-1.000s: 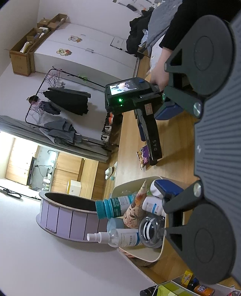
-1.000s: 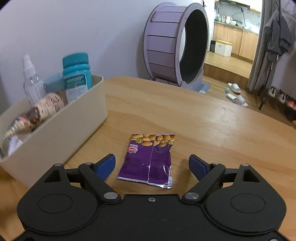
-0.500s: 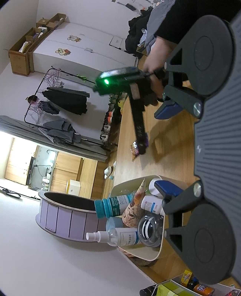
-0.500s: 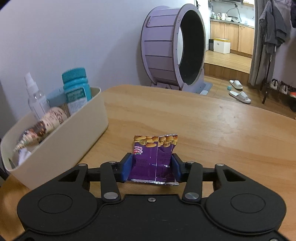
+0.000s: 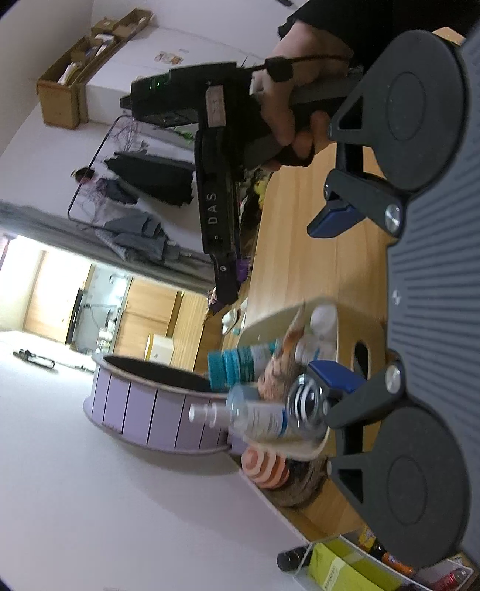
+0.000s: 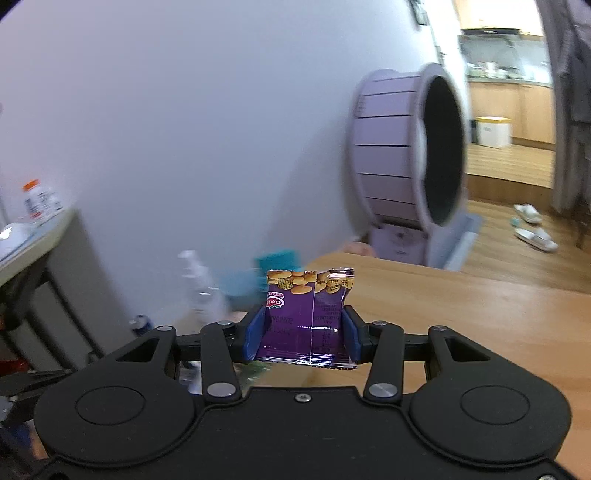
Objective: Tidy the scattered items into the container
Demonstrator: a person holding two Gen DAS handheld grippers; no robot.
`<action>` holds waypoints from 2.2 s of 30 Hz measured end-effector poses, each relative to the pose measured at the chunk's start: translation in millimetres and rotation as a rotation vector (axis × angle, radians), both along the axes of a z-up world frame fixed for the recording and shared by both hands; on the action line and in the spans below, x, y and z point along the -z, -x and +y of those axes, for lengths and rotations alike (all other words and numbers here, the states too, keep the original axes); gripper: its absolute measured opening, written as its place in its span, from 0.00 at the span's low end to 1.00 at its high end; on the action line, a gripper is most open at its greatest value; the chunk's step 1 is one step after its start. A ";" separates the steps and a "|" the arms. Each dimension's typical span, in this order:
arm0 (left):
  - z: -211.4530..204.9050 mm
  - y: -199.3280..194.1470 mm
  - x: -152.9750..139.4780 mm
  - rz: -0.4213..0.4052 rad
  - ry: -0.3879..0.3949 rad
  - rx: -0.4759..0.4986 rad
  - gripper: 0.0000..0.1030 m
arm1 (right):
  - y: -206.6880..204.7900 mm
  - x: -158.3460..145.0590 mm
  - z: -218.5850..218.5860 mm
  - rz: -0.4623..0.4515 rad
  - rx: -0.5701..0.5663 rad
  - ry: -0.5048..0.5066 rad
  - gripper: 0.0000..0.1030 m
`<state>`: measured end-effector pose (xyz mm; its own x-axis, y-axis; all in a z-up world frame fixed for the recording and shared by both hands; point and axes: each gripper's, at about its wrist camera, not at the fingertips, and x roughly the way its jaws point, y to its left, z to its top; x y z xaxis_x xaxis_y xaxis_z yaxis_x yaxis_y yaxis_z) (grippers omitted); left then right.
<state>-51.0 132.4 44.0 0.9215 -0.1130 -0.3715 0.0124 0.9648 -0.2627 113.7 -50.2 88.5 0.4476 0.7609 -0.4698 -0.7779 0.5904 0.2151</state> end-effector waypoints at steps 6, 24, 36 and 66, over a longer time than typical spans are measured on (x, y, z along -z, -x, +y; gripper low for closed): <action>15.1 6.2 -0.9 0.003 0.007 -0.036 0.70 | 2.8 6.1 38.8 -0.010 -0.045 0.040 0.44; 11.8 -0.8 -2.8 0.039 -0.023 -0.104 0.90 | 35.1 0.9 -14.5 -0.041 -0.009 0.026 0.80; -1.3 -10.7 2.2 0.136 -0.132 -0.175 1.00 | 67.2 -4.5 -35.3 -0.109 -0.082 0.085 0.96; -7.1 -9.8 -16.2 0.247 -0.170 -0.265 1.00 | 67.0 -15.5 -33.0 -0.118 -0.158 0.082 1.00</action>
<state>-41.2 125.3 60.2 0.7913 0.1986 -0.5783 -0.2860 0.9562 -0.0630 46.7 -83.1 104.0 0.3813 0.7876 -0.4840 -0.8793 0.4707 0.0731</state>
